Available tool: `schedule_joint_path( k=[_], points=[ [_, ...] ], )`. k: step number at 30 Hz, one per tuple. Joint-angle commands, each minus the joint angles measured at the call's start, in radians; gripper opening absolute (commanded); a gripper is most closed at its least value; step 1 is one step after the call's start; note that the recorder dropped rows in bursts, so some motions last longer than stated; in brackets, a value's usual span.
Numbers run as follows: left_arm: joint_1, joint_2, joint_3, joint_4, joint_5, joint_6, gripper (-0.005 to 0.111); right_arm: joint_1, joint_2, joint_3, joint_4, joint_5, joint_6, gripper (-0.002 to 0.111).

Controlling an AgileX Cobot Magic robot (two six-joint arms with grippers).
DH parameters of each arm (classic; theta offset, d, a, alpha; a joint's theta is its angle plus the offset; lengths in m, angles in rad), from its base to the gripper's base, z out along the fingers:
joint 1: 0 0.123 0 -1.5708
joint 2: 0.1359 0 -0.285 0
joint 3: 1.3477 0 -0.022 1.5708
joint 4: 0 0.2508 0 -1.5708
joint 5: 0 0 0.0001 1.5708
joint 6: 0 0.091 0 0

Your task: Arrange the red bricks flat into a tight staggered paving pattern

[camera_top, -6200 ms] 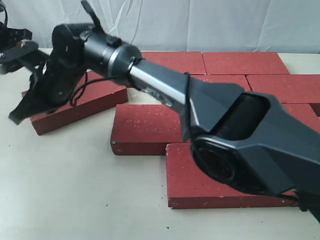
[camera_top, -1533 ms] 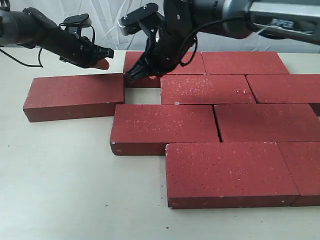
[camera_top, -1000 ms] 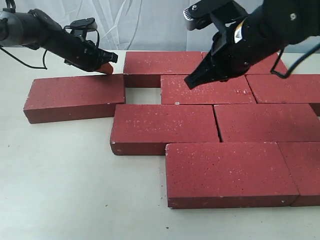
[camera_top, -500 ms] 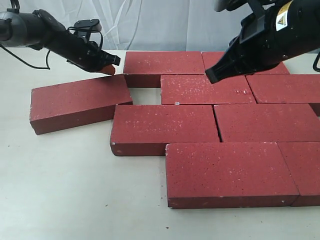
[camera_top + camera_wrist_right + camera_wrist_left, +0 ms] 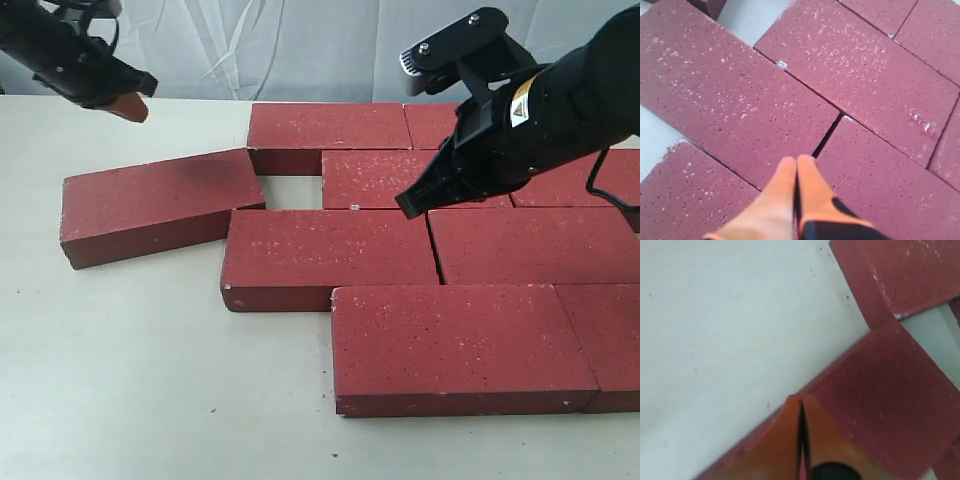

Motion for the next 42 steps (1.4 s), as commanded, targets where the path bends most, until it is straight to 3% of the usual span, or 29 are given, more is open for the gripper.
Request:
schedule_joint_path(
  k=[1,5,11,13,17,27,42],
  points=[
    [0.007,-0.167,0.180,0.000,0.118,0.000,0.000,-0.005,0.013,0.002,0.009,-0.015,-0.005,-0.001],
    [-0.026,-0.284,0.354,-0.012,0.273,0.000,0.000,-0.003,0.011,0.002,0.030,-0.015,-0.005,-0.001],
    [-0.051,-0.340,0.535,0.021,0.271,-0.064,0.000,0.002,0.011,0.002,0.032,-0.015,-0.005,-0.001],
    [-0.051,-0.340,0.588,0.067,0.230,-0.087,0.000,0.002,0.011,0.002,0.032,-0.017,-0.005,-0.001],
    [-0.051,-0.340,0.674,0.206,-0.001,-0.252,0.000,0.002,0.011,0.002,0.032,-0.020,-0.005,-0.001],
    [-0.051,-0.337,0.707,0.225,-0.246,-0.274,0.000,0.002,0.011,0.002,0.032,-0.033,-0.005,-0.001],
    [-0.049,-0.291,0.707,0.328,-0.377,-0.296,0.000,0.002,0.011,0.002,0.032,-0.037,-0.005,-0.001]
  ],
)
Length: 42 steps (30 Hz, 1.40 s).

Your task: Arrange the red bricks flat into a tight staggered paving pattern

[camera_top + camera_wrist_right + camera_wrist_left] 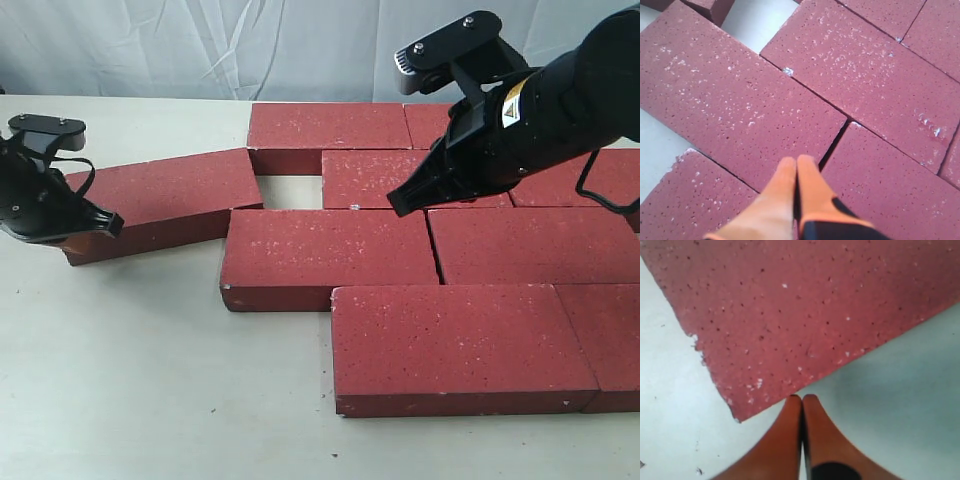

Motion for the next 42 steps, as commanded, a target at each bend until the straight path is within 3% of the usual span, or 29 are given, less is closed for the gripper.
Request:
schedule_joint_path(
  k=[1,6,11,18,21,26,33,37,39,42],
  points=[
    [0.000,0.004,0.004,0.061,-0.042,-0.041,0.000,0.002,-0.001,0.002,-0.001,-0.011,-0.002,-0.001],
    [0.000,0.004,0.004,0.198,-0.060,-0.156,0.000,0.002,-0.001,0.002,-0.001,-0.011,-0.002,-0.001],
    [0.010,0.004,0.004,0.249,-0.091,-0.170,0.000,0.002,-0.001,0.002,-0.001,-0.011,-0.002,-0.001],
    [0.079,-0.004,0.004,0.210,-0.105,-0.211,0.000,0.002,-0.001,0.002,-0.001,-0.014,-0.002,-0.001],
    [0.079,-0.033,0.004,0.200,-0.129,-0.211,0.000,0.002,-0.001,0.002,-0.001,-0.014,-0.002,-0.001],
    [0.005,-0.135,-0.015,0.088,-0.344,-0.185,0.000,0.002,-0.001,0.002,0.011,-0.014,-0.002,-0.001],
    [-0.132,0.296,-0.544,0.002,-0.101,-0.127,0.000,0.002,-0.001,0.002,0.037,-0.031,-0.002,-0.001],
    [-0.142,0.504,-0.855,-0.054,0.107,-0.124,0.000,0.002,-0.001,0.002,0.047,-0.031,-0.002,-0.001],
    [-0.146,0.582,-0.968,-0.081,0.204,-0.093,0.000,0.002,-0.001,0.002,0.052,-0.031,-0.002,-0.001],
    [-0.152,0.615,-1.017,-0.134,0.204,-0.080,0.000,0.002,-0.001,0.002,0.052,-0.031,-0.002,-0.001]
  ],
)
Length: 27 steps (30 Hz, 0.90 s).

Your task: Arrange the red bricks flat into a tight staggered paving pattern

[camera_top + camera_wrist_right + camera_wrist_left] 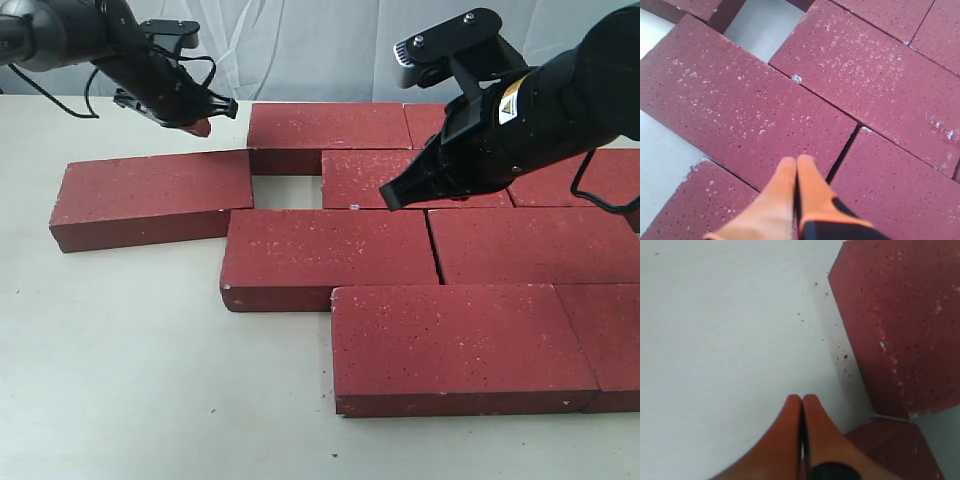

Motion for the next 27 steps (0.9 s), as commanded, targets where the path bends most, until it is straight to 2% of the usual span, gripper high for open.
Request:
schedule_joint_path(
  k=[1,11,22,27],
  points=[
    [-0.018,0.050,-0.074,-0.077,0.040,0.036,0.000,0.002,-0.001,0.002,0.001,-0.011,-0.002,-0.001],
    [-0.064,0.071,-0.081,-0.103,0.062,0.080,0.000,0.002,-0.001,0.002,0.001,-0.009,-0.002,-0.001],
    [-0.064,0.071,-0.081,-0.077,0.121,0.085,0.000,0.002,-0.001,0.002,0.001,-0.009,-0.002,-0.001],
    [-0.064,0.069,-0.081,-0.070,0.103,0.085,0.000,0.002,-0.001,0.002,0.001,-0.009,-0.002,-0.001]
  ],
)
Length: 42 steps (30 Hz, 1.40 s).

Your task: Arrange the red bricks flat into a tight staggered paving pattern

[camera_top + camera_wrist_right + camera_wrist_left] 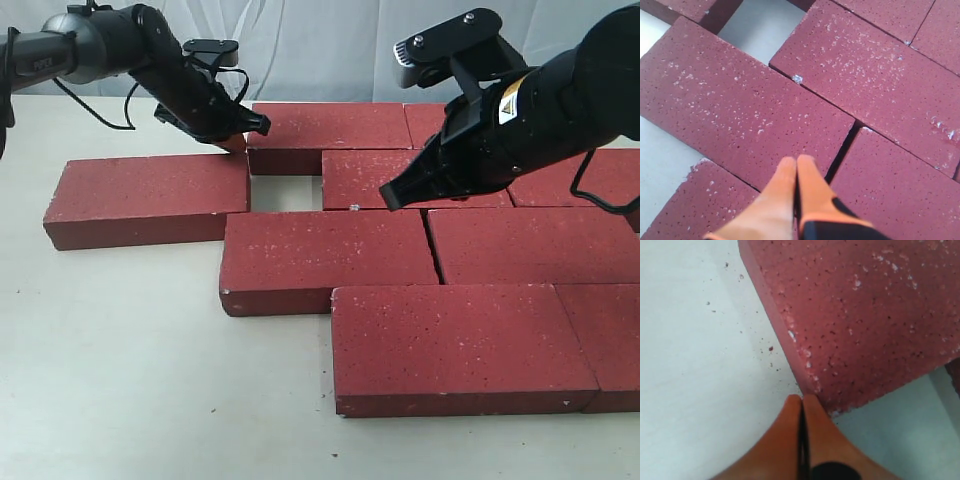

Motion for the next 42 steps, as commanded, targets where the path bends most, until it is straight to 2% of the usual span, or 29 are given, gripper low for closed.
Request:
schedule_joint_path(
  k=[1,5,9,13,16,22,27,30,36,42],
  points=[
    [-0.006,0.001,-0.003,0.012,0.002,0.003,0.000,0.002,-0.001,0.002,0.000,-0.009,-0.002,-0.001],
    [-0.001,-0.010,-0.003,0.012,-0.056,0.003,0.000,0.002,-0.001,0.002,0.000,-0.009,-0.002,-0.001],
    [0.038,-0.068,-0.003,0.017,-0.088,-0.007,0.000,0.002,-0.001,0.002,0.000,-0.009,-0.002,-0.001],
    [0.099,-0.149,0.000,0.130,0.047,-0.018,0.000,0.002,-0.001,0.002,0.000,-0.009,-0.002,-0.001],
    [0.162,-0.214,0.053,0.188,0.152,-0.042,0.000,0.002,0.003,0.002,0.000,-0.009,-0.002,-0.001],
    [0.318,-0.404,0.319,0.147,0.153,-0.042,0.000,0.002,0.002,0.002,0.005,-0.009,-0.002,-0.001],
    [0.422,-0.548,0.588,0.145,0.006,-0.042,0.000,0.002,0.002,0.002,0.005,-0.009,-0.002,-0.001],
    [0.466,-0.567,0.692,0.137,-0.056,-0.076,0.000,0.002,0.002,0.002,0.005,-0.009,-0.002,-0.001],
    [0.470,-0.554,0.811,0.110,-0.181,-0.084,0.000,0.002,0.002,0.002,0.005,-0.009,-0.002,-0.001],
    [0.464,-0.499,0.816,0.082,-0.225,-0.077,0.000,0.002,0.002,0.002,0.004,-0.011,-0.002,-0.001]
  ],
)
